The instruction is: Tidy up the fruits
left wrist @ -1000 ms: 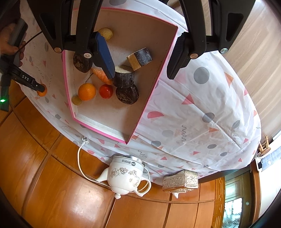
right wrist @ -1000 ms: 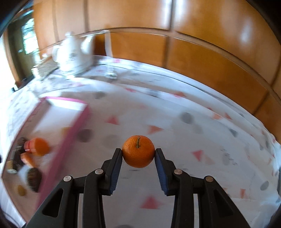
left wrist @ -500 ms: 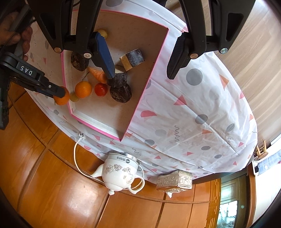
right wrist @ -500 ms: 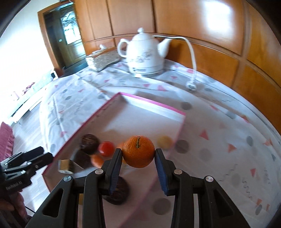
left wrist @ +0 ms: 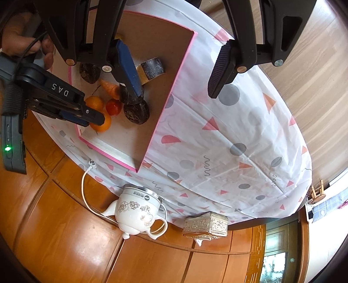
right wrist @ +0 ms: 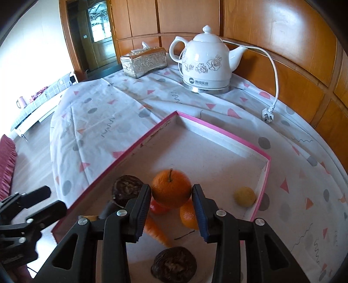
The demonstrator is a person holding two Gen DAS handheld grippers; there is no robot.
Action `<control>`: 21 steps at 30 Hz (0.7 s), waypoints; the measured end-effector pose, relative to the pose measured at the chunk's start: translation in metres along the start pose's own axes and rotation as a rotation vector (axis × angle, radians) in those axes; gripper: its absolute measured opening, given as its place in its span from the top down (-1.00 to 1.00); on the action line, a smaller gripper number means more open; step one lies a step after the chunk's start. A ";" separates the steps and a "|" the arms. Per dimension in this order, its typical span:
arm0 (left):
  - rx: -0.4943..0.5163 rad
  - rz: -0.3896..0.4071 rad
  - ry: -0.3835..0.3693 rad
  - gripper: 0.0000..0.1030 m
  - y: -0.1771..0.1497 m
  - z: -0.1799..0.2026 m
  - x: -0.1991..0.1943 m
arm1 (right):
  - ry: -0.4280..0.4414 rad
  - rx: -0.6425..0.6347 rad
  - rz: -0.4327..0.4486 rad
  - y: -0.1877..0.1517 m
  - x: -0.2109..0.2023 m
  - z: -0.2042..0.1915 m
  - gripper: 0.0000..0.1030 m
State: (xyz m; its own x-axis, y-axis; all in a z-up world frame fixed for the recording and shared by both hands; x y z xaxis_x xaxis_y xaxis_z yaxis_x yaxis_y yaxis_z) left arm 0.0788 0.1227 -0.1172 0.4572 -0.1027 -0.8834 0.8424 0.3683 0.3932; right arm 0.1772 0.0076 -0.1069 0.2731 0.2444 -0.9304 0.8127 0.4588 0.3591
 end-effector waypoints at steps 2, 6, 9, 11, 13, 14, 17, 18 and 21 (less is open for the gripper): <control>-0.003 -0.001 0.006 -0.27 0.000 -0.001 0.001 | -0.003 0.012 0.001 -0.002 0.001 0.004 0.18; -0.005 0.007 0.019 -0.30 0.000 -0.002 0.000 | 0.014 0.056 0.019 -0.006 -0.008 0.013 0.15; 0.003 0.019 0.029 -0.36 0.001 -0.001 -0.003 | 0.022 0.082 0.029 -0.010 -0.014 0.016 0.15; 0.010 0.031 0.037 -0.41 0.003 0.001 -0.006 | 0.021 0.103 0.038 -0.016 -0.018 0.018 0.15; 0.016 0.043 0.043 -0.45 0.004 0.002 -0.009 | 0.009 0.125 0.048 -0.024 -0.023 0.021 0.15; 0.024 0.053 0.049 -0.48 0.004 0.003 -0.011 | 0.002 0.133 0.052 -0.027 -0.025 0.022 0.15; 0.051 0.088 0.066 -0.58 0.007 0.008 -0.019 | -0.016 0.170 0.069 -0.040 -0.034 0.026 0.10; 0.060 0.101 0.069 -0.63 0.008 0.011 -0.022 | -0.020 0.183 0.074 -0.045 -0.037 0.027 0.07; 0.091 0.146 0.076 -0.78 0.009 0.020 -0.032 | -0.033 0.221 0.098 -0.058 -0.045 0.028 -0.04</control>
State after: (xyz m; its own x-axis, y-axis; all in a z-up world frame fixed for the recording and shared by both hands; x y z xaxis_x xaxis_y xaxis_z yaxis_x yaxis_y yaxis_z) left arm 0.0772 0.1112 -0.0804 0.5565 0.0175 -0.8306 0.7927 0.2883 0.5372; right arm 0.1320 -0.0541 -0.0878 0.3699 0.2493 -0.8950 0.8732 0.2357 0.4266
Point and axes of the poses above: each gripper's, at about its wrist camera, not at the fingertips, and x roughly the way its jaws point, z to its right, y to its top, the point moved 10 cm from there along x, roughly the way its jaws point, and after that the axes turned 14 degrees about -z, right-handed, at the moved point
